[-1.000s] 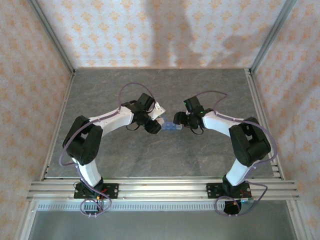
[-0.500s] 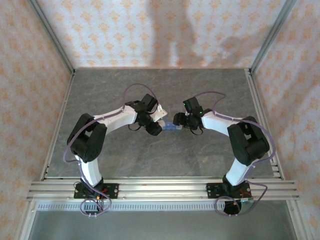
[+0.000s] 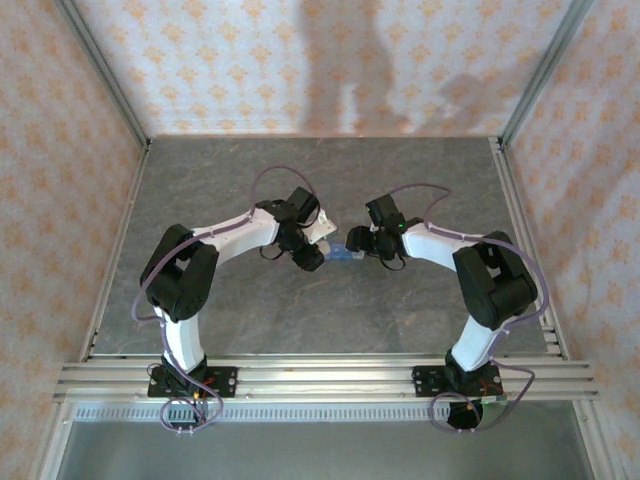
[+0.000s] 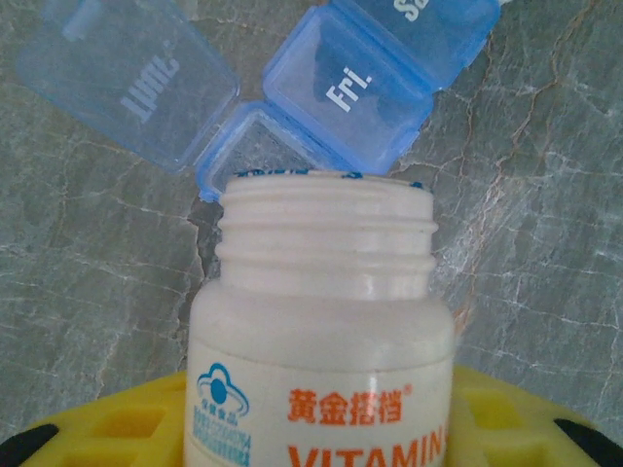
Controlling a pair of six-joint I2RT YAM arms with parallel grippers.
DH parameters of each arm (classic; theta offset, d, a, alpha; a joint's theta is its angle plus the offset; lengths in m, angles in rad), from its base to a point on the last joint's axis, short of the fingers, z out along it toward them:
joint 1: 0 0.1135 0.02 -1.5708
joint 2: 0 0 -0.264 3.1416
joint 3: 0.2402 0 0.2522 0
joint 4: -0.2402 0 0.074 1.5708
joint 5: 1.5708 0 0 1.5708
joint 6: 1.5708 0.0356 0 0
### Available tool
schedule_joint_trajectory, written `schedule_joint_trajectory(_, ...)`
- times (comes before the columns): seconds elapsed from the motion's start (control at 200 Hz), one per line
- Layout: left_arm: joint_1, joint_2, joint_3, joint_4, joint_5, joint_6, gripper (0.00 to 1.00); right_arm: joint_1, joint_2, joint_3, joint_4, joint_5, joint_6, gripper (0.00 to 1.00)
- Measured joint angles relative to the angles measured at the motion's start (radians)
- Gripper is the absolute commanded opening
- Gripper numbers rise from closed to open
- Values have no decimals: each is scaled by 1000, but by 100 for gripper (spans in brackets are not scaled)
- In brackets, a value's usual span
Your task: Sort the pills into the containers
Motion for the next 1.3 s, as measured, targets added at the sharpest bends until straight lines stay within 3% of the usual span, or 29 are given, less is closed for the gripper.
schedule_joint_trajectory(1.296,-32,90,132,-133,-144,4,0,0,14,-10,33,-4,0,67)
